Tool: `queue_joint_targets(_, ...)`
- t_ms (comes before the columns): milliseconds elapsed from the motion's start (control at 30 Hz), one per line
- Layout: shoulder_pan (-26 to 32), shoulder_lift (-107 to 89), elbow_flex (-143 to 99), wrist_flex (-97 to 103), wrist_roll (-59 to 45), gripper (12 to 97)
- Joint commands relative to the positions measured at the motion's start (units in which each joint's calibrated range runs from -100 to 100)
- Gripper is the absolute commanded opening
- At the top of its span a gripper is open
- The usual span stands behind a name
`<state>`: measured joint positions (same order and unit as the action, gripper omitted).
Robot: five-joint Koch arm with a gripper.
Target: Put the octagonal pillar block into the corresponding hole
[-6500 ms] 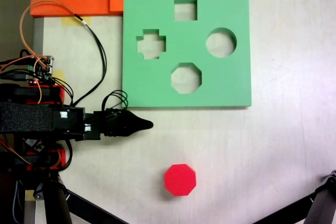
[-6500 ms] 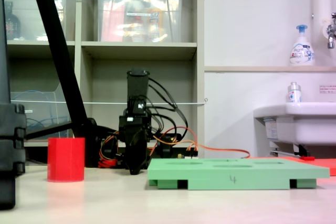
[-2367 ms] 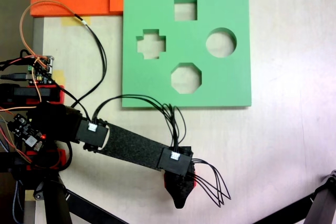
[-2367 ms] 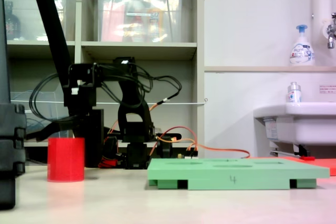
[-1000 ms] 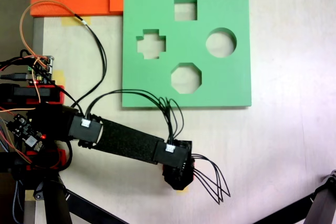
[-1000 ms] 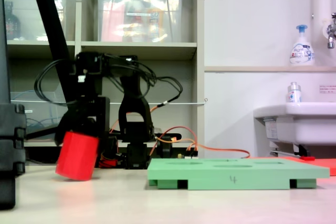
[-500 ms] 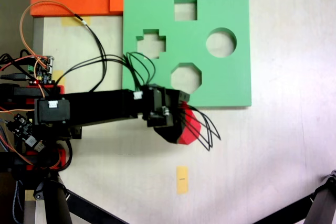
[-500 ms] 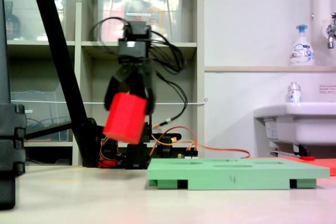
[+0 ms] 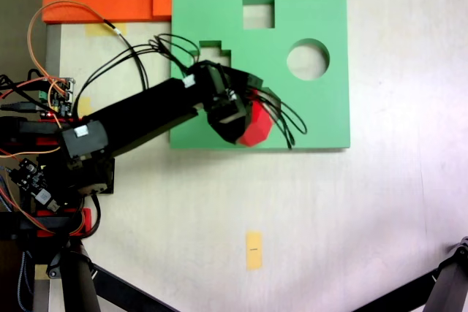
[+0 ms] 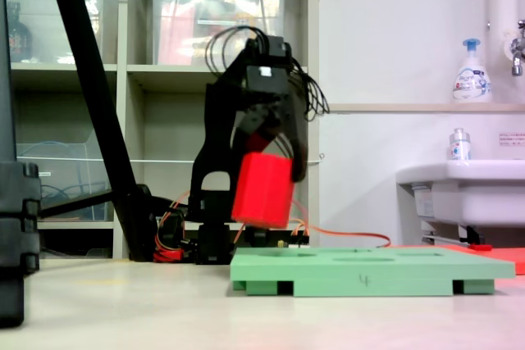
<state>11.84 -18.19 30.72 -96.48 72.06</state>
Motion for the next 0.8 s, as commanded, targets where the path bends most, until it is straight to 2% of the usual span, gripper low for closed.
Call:
queue_joint_targets(0, 0.5, 0.2, 4.2, -3.5, 1.1, 41.6)
queue_joint_targets(533, 2.0, 8.1, 4.4, -3.5, 5.0, 41.6)
queue_joint_targets(767, 1.9, 8.3, 6.3, -0.2, 3.2, 41.6)
